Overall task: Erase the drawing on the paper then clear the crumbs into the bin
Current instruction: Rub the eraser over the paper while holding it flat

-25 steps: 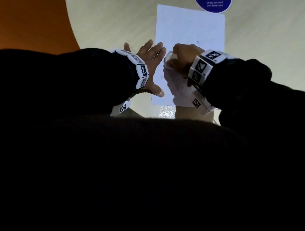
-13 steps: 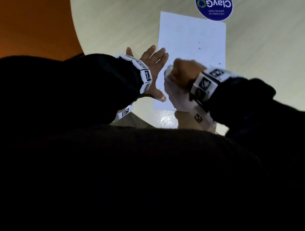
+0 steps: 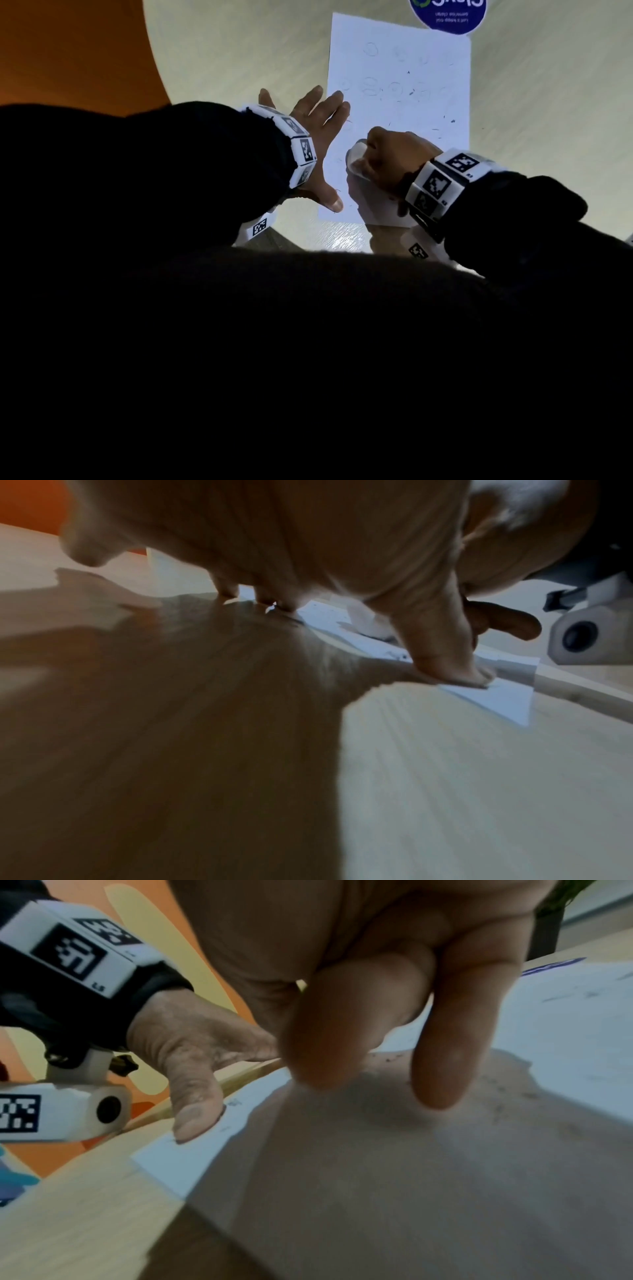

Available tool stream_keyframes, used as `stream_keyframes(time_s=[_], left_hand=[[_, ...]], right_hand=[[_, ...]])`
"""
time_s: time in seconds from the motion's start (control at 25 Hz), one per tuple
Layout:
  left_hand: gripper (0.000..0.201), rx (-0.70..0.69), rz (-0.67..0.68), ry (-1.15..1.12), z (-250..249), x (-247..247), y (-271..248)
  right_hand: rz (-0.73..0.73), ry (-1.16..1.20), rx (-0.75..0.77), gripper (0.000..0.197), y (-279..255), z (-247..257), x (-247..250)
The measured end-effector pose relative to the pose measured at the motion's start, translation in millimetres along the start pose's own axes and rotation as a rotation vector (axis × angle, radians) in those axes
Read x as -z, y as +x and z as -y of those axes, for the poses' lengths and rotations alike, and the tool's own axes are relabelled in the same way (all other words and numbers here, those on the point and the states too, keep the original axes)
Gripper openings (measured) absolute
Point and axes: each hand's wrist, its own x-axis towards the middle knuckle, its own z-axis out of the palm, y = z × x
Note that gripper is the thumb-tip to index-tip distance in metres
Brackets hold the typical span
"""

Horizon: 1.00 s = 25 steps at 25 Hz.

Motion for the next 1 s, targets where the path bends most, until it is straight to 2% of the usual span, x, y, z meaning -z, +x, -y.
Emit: stream_keyframes(time_s=[0.08,0.16,0.24,0.4,0.72,0.8,0.88,1.0], left_hand=[[0.133,-0.005,-0.023,-0.034,1,1,-2],[0.118,-0.006,-0.059,-0.094,3,1,-4],[0.112,-0.007,-0.093,-0.092,3,0,-6],[0.116,0.021,-0.053,-0.062,4,2,-3],[0.121,0.024,-0.046,-0.048,6,0,2],[0.121,0.027,-0.063,-0.040,7,-2,0],[0.120,0.024,-0.078,-0.042,8,-3,0],[0.121,0.029,-0.047,-0.065,5,2,-1]], right_hand=[[0.017,0.016,0.018,0.030,3,-2,5],[-0.068,0.020,-0.007,0.027,1,-2,4],[-0.070,0.017,-0.022,0.022,-2,-1,3],[-0.006,0.047,-0.001,0.023,5,2,13],[-0.075,0.047,-0.048,0.036,30,11,28],[-0.151,0.002,-0.042,0.030,12,22,10],[-0.158,-0.017,0.007,0.018,-9,30,-1],[-0.106,0.002,0.003,0.030,20,16,20]])
